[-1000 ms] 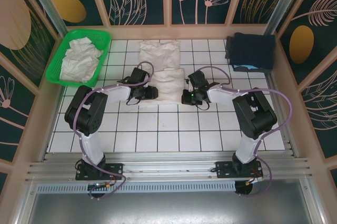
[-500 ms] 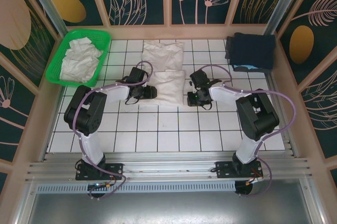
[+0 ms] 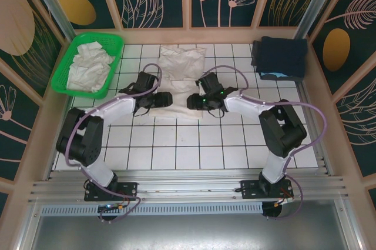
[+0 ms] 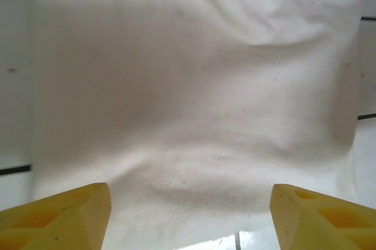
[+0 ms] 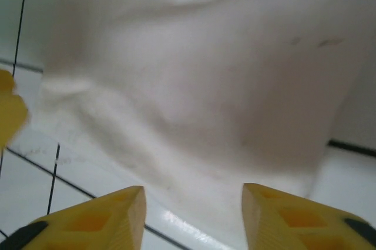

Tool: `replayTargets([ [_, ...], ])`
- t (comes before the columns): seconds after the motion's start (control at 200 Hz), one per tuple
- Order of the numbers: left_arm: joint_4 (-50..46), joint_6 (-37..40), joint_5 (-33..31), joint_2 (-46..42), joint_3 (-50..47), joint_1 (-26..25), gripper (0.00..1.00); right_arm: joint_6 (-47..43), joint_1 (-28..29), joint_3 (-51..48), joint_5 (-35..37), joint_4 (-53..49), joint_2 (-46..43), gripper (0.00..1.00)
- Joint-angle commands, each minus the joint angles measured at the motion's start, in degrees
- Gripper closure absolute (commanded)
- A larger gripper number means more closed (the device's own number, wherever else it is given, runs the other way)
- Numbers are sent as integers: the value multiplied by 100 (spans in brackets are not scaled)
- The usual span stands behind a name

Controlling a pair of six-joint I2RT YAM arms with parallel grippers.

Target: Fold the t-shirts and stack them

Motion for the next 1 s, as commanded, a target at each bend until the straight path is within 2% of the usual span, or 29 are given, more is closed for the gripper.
replayTargets([
  [0.0, -239, -316, -370, -183, -482, 140, 27, 531, -15, -289, 398, 76, -102, 46],
  [0.135, 62, -532, -238, -238, -959, 251, 28, 717, 49, -700, 466, 160, -330, 40],
  [0.455, 655, -610, 224, 123, -1024, 257, 43, 899, 182, -690, 176, 373, 143, 40],
  [0.565, 665, -545, 228, 270, -903, 256, 54, 929, 183, -593, 210, 290, 291, 41],
  [0.651, 644, -504, 234, 271, -828, 257, 59, 969, 213, -517, 415, 101, 371, 41],
  [0.756, 525, -477, 48, 425, -781, 265, 58, 979, 270, -401, 889, -215, 389, 40],
  [0.831, 524, -468, -18, 419, -798, 282, 59, 935, 275, -426, 784, -97, 409, 40],
  [0.941, 532, -443, 40, 476, -753, 301, 69, 922, 321, -438, 274, 247, 522, 51],
  [0.996, 526, -451, 68, 452, -737, 301, 77, 948, 349, -377, 273, 224, 581, 68],
])
